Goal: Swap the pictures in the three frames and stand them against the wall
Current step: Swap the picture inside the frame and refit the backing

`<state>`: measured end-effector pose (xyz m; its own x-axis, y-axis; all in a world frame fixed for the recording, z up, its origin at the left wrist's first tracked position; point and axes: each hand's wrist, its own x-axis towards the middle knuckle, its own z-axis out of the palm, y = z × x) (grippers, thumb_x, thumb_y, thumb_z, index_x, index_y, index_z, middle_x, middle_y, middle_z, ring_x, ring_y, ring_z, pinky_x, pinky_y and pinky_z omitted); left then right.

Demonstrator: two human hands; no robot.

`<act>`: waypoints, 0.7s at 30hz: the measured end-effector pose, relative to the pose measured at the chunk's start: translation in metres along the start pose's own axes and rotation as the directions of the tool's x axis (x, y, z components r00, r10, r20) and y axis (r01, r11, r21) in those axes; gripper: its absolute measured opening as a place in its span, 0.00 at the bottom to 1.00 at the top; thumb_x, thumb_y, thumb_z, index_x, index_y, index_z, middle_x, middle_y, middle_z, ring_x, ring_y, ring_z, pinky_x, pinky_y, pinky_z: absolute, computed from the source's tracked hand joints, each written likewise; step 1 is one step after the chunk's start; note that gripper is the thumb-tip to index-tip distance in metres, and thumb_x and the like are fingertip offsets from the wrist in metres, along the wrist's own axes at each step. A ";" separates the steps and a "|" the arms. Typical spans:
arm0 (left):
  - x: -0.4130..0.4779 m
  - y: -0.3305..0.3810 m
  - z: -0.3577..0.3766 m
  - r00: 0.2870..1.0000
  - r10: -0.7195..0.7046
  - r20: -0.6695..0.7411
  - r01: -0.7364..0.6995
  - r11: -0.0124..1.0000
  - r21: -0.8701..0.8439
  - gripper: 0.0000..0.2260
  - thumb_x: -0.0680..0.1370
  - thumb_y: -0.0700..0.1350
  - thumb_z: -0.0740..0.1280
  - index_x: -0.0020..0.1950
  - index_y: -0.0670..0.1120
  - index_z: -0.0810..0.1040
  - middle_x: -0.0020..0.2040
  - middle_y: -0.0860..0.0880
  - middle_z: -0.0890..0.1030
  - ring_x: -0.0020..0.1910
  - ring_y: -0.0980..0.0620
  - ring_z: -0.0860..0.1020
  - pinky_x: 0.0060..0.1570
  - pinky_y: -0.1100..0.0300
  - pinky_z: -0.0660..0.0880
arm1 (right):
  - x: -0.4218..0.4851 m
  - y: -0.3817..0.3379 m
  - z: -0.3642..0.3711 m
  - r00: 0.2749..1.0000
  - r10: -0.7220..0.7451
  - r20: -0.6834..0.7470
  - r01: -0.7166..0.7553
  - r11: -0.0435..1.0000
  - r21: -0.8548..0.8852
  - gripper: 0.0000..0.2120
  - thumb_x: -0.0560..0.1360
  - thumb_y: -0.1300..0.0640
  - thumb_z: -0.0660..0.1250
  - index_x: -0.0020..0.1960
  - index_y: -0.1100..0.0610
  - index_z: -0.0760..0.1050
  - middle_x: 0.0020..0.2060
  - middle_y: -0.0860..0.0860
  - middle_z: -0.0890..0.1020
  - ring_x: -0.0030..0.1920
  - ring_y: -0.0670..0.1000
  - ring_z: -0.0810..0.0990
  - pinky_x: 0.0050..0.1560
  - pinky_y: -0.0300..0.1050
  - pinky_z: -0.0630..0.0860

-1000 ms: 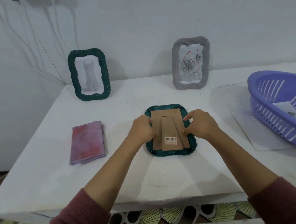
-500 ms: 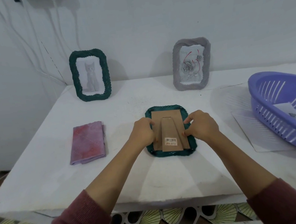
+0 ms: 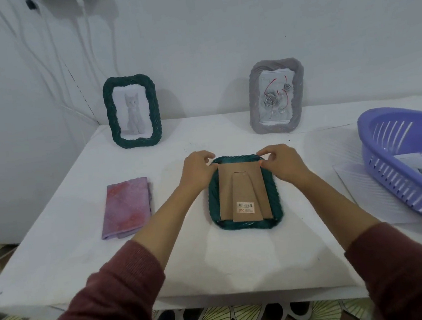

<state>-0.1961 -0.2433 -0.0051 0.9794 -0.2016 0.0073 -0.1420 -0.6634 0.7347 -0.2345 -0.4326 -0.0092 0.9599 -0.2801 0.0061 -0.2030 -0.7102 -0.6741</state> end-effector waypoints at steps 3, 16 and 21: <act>0.008 -0.005 0.008 1.000 0.004 -0.002 -0.005 1.000 -0.025 0.15 0.76 0.40 0.65 0.62 0.39 0.76 0.62 0.41 0.77 0.61 0.47 0.74 0.59 0.60 0.68 | 0.008 0.002 0.009 0.998 -0.054 0.030 0.055 0.998 -0.040 0.14 0.74 0.60 0.66 0.59 0.57 0.77 0.33 0.40 0.68 0.44 0.47 0.72 0.46 0.39 0.67; -0.044 -0.031 -0.028 0.806 0.186 0.562 -0.202 0.979 -0.034 0.08 0.68 0.42 0.76 0.45 0.48 0.84 0.41 0.56 0.79 0.37 0.63 0.73 0.37 0.75 0.68 | -0.065 0.015 -0.026 0.873 -0.163 0.459 0.242 0.963 -0.118 0.07 0.65 0.55 0.76 0.41 0.48 0.81 0.42 0.48 0.80 0.40 0.47 0.76 0.42 0.39 0.72; -0.049 -0.036 -0.021 0.810 0.240 0.535 -0.284 0.959 0.001 0.07 0.68 0.42 0.75 0.45 0.46 0.85 0.42 0.58 0.78 0.39 0.65 0.74 0.40 0.75 0.69 | -0.073 0.019 -0.018 0.885 -0.194 0.423 0.284 0.945 -0.162 0.12 0.66 0.56 0.75 0.48 0.56 0.82 0.43 0.46 0.78 0.39 0.43 0.73 0.40 0.30 0.69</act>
<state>-0.2363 -0.1941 -0.0173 0.6828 -0.7078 -0.1811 -0.4147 -0.5795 0.7016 -0.3124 -0.4375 -0.0095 0.9708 0.1626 -0.1765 0.0494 -0.8551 -0.5161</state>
